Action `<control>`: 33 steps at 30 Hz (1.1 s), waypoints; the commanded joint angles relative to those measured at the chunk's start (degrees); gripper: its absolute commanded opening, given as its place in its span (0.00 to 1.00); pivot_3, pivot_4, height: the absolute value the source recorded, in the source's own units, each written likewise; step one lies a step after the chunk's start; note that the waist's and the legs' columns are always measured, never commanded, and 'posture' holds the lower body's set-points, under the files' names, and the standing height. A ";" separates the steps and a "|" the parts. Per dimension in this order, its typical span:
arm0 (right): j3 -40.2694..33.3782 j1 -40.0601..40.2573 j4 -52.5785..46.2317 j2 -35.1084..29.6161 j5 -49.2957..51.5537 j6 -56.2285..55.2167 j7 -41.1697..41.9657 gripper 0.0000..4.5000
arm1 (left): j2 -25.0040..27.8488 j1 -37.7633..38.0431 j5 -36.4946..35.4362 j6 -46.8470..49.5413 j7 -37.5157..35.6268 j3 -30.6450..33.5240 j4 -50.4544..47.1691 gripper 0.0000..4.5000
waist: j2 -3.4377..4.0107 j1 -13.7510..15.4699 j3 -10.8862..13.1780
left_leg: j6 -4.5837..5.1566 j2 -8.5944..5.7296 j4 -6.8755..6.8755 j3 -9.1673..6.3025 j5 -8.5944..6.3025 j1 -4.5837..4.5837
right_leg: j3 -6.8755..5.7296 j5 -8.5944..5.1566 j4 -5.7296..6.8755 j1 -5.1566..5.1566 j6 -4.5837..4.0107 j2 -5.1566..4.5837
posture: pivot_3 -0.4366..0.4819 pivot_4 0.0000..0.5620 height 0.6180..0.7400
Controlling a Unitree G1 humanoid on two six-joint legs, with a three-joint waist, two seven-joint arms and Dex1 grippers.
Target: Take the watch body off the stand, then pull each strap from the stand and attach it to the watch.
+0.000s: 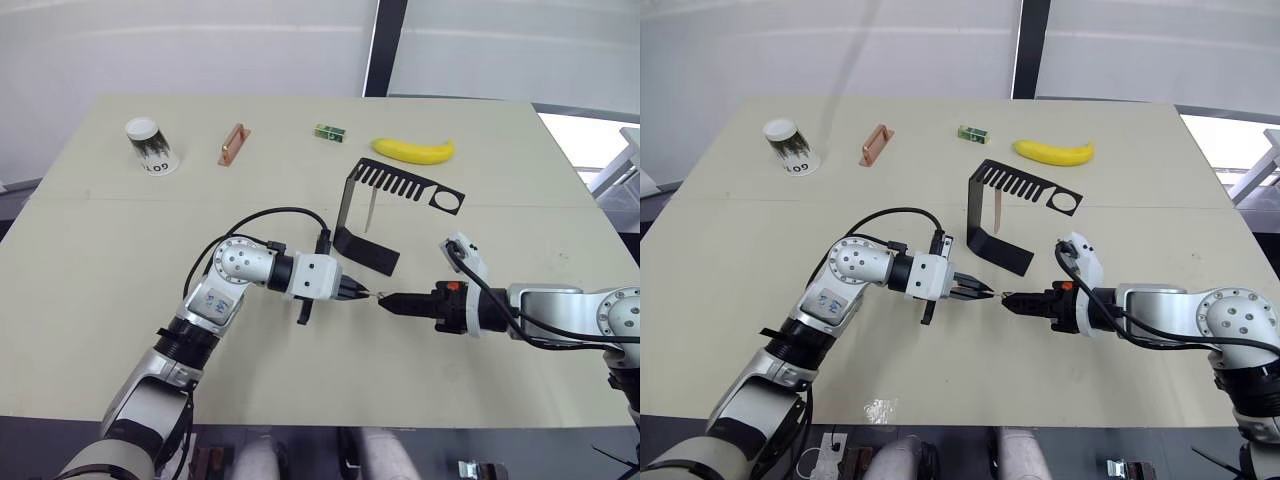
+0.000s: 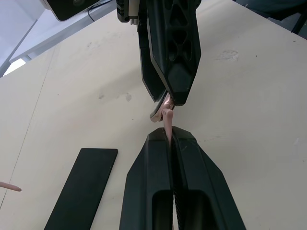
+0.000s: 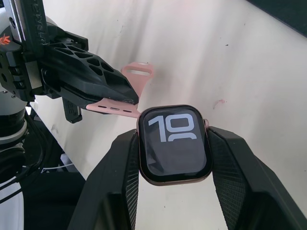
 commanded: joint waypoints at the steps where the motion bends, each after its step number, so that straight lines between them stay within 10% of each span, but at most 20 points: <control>1: -1.80 -0.92 -1.49 0.13 1.44 -0.78 0.59 0.36 | -0.79 -0.73 -0.15 -0.27 0.77 -0.20 -1.31 0.00 | 0.00 0.00 0.00 | 0.00 0.00 0.00 0.00 0.00 0.00 | 0.00 0.00 0.00 0.00 0.00 0.00 | 0.48 0.27 1.00; 33: -1.27 -2.62 -1.37 2.28 1.44 -0.57 -0.34 0.36 | -3.79 -1.41 0.51 1.58 2.60 -0.84 -2.24 0.00 | 0.00 0.01 0.00 | 0.00 0.00 0.00 0.00 0.00 0.00 | 0.00 0.00 0.00 0.00 0.00 0.00 | 0.48 0.27 1.00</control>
